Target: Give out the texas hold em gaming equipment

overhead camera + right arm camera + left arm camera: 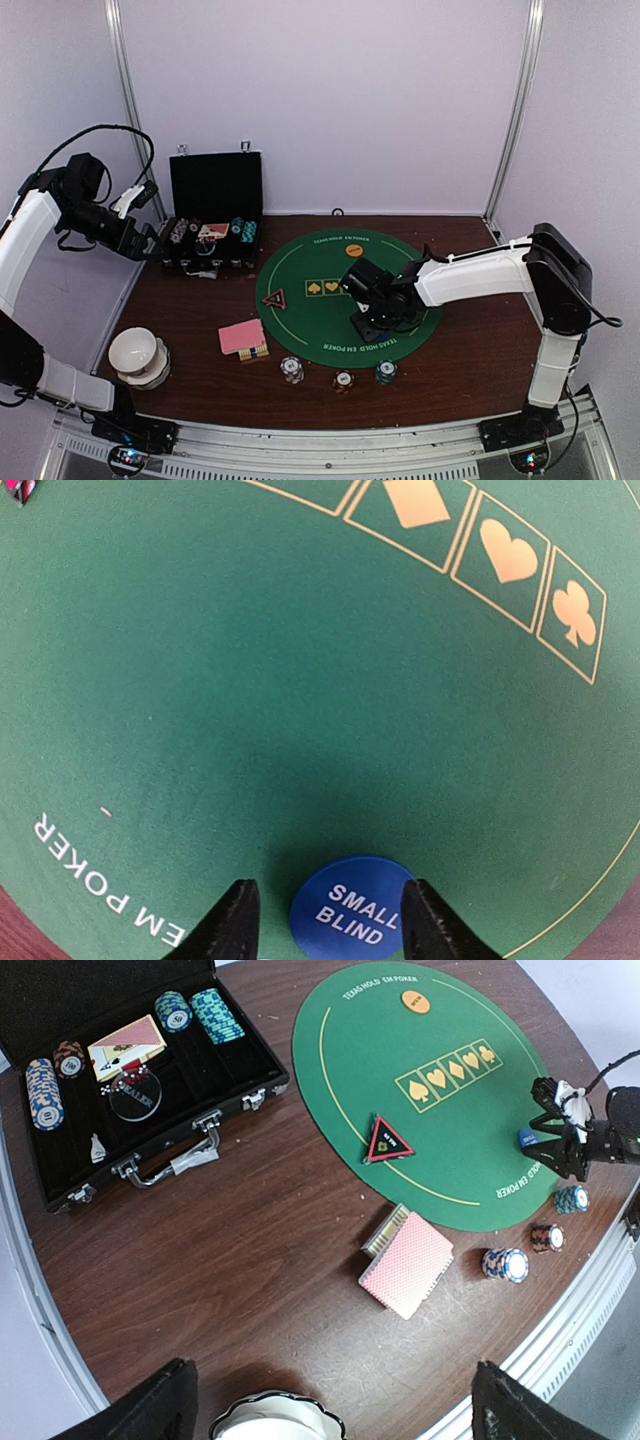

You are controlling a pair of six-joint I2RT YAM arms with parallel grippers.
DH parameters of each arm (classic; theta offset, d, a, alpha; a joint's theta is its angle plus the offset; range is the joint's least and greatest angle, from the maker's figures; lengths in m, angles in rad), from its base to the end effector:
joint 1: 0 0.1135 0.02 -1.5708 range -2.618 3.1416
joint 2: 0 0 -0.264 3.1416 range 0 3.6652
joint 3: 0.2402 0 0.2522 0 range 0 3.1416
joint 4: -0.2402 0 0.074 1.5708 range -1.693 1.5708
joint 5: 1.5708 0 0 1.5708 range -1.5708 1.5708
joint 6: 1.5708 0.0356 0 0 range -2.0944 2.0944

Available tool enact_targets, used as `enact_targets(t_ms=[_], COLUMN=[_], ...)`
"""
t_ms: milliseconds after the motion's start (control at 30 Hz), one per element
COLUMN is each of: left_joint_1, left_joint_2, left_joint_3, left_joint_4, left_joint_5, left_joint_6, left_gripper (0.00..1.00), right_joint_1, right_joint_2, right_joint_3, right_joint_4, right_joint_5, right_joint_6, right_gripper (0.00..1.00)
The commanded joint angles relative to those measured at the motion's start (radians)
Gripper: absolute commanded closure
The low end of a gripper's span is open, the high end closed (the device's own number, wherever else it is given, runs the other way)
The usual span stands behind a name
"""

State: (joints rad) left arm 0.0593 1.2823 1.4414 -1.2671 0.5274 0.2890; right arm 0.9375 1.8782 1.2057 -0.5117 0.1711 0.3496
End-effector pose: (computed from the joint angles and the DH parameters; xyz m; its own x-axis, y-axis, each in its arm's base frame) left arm 0.2247 -0.0046 0.3709 -0.8069 0.1988 -0.5563 0.4205 0.8547 -0.3044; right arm 0.2239 0.2947 0.1584 -0.7740 -0.4839 -0.4083 -0.5228 0.8522 -0.0190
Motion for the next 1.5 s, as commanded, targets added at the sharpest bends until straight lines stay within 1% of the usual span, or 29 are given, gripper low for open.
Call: enact_targets(t_ms=[0, 167, 467, 767, 900, 1033, 1267, 1367, 1467], left_joint_1=[0.005, 0.005, 0.005, 0.005, 0.005, 0.005, 0.005, 0.005, 0.005], left_joint_2=[-0.018, -0.015, -0.016, -0.019, -0.021, -0.02, -0.019, -0.021, -0.023], left_joint_3=[-0.006, -0.006, -0.006, -0.011, -0.013, -0.016, -0.009, -0.007, -0.008], left_joint_4=[-0.003, -0.002, -0.002, -0.002, -0.002, -0.003, -0.001, -0.001, -0.001], left_joint_5=[0.005, 0.009, 0.004, 0.007, 0.007, 0.009, 0.01, 0.01, 0.008], left_joint_6=[0.013, 0.013, 0.015, 0.016, 0.016, 0.018, 0.018, 0.017, 0.019], left_gripper=[0.02, 0.02, 0.03, 0.02, 0.03, 0.03, 0.02, 0.02, 0.02], right_joint_1=[0.001, -0.014, -0.043, -0.048, -0.048, -0.048, -0.051, -0.056, -0.068], right_joint_2=[0.006, 0.006, 0.0, -0.077, -0.118, -0.127, -0.04, -0.01, -0.004], right_joint_3=[-0.014, -0.044, -0.098, -0.186, -0.188, -0.122, 0.005, 0.023, 0.005], right_joint_4=[0.007, 0.026, 0.052, 0.024, -0.009, -0.032, -0.043, -0.038, -0.021], right_joint_5=[0.031, 0.013, -0.042, -0.04, -0.022, -0.03, -0.032, -0.036, -0.035], right_joint_6=[0.018, 0.032, 0.053, 0.074, 0.067, 0.055, 0.031, 0.031, 0.033], right_gripper=[0.51, 0.59, 0.66, 0.71, 0.7, 0.67, 0.62, 0.6, 0.6])
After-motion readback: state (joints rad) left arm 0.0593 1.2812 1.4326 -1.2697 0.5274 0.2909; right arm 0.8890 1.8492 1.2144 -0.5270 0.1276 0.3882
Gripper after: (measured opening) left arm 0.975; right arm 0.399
